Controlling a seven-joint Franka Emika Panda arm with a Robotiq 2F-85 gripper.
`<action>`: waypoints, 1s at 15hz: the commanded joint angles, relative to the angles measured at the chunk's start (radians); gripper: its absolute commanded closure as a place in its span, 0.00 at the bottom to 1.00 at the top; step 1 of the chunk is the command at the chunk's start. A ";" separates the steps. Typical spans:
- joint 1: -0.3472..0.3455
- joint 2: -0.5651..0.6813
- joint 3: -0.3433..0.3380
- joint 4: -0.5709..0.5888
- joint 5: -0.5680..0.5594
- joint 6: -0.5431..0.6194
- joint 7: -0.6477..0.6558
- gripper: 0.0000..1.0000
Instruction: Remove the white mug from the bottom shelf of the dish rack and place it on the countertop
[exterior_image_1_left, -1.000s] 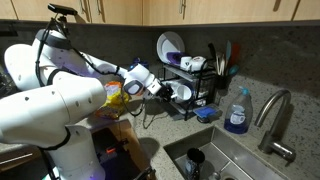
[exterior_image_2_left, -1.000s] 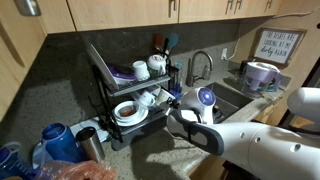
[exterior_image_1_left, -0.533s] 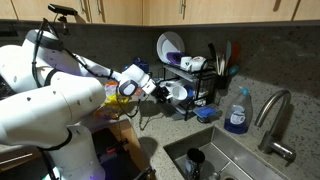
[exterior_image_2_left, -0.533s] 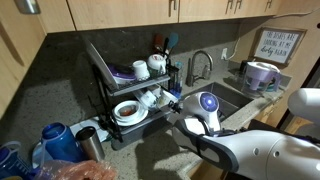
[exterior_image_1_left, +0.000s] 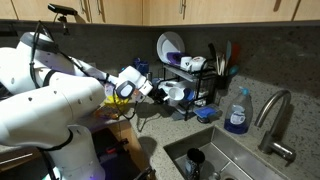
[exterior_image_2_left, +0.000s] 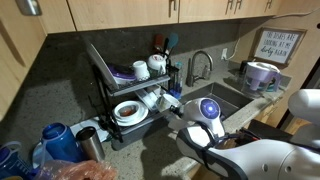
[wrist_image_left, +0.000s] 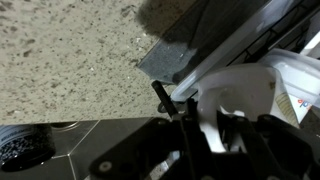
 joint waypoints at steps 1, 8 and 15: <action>0.025 -0.039 -0.010 -0.018 -0.034 -0.027 0.048 0.98; 0.070 -0.077 0.010 -0.041 -0.062 -0.072 0.050 0.98; 0.142 -0.110 0.033 -0.056 -0.087 -0.135 0.069 0.98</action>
